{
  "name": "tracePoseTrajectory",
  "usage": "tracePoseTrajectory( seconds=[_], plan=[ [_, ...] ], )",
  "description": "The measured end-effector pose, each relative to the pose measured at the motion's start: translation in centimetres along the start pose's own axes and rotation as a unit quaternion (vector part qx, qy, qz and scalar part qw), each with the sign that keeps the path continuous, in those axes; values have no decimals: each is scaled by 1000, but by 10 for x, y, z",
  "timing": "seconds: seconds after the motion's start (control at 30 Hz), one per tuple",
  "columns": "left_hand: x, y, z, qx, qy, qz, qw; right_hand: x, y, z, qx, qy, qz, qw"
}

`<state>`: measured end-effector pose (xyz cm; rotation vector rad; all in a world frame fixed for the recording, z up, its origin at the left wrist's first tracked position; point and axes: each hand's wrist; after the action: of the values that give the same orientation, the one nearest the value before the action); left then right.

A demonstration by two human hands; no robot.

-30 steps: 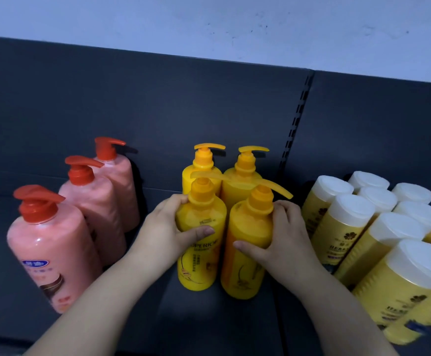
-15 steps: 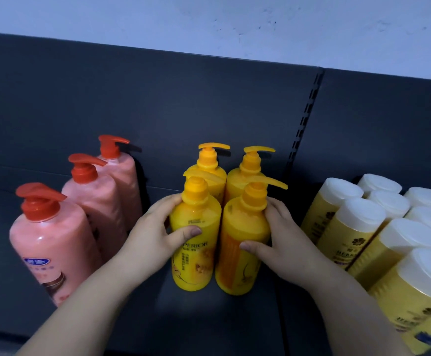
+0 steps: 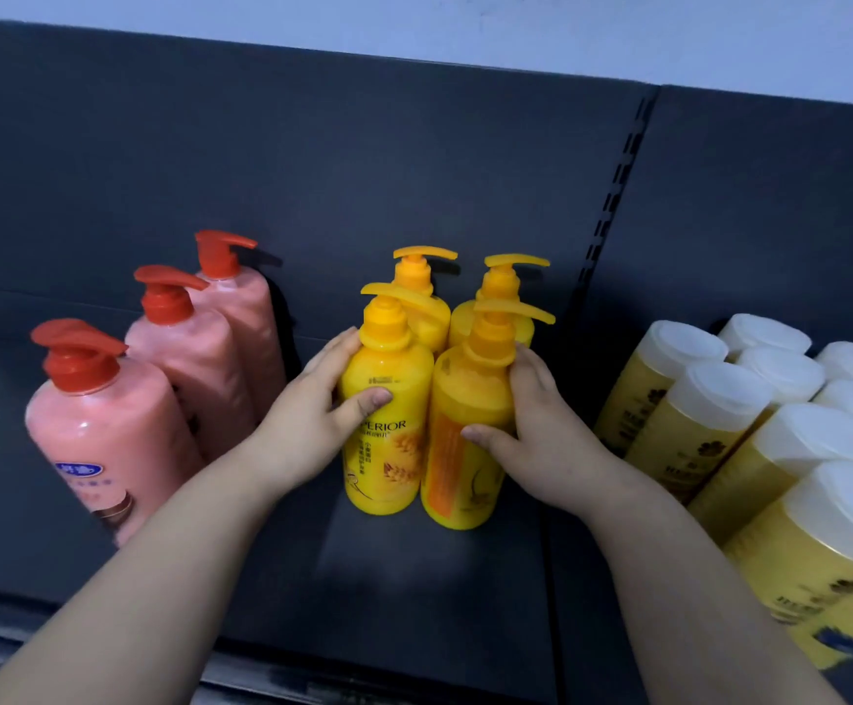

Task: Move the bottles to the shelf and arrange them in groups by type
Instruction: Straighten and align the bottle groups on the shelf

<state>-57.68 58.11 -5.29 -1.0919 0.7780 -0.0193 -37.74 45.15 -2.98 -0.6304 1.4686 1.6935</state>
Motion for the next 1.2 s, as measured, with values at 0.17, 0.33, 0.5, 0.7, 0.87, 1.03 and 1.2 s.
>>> tracePoseTrajectory(
  seconds=[0.17,0.33,0.5,0.7,0.87,1.03,1.2],
  plan=[
    [1,-7,-5,3,-7,32,999,3,4,-4,12,-11,5,1000],
    [8,-23,-25,-10,-47,109,993,9,11,-24,60,-35,-17,997],
    [2,-37,-53,59,-26,228,972,14,41,-49,80,-18,-77,994],
    [-12,-52,-72,158,-2,408,899,14,87,-73,64,-20,-168,984],
    [-14,-54,-91,182,26,419,889,21,113,-100,95,-11,-225,970],
    [2,-67,-110,209,66,407,887,18,119,-133,122,-21,-265,956],
    [20,-93,-103,245,63,399,882,-6,101,-144,135,-72,-242,958]
  ],
)
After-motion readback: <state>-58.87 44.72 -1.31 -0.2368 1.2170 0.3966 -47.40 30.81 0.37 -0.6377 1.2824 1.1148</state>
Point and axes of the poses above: each hand's wrist, its own z-axis towards the middle knuckle, its own x-axis out of the palm, y = z × x, and after that the axes turned 6 degrees about -x, right-handed
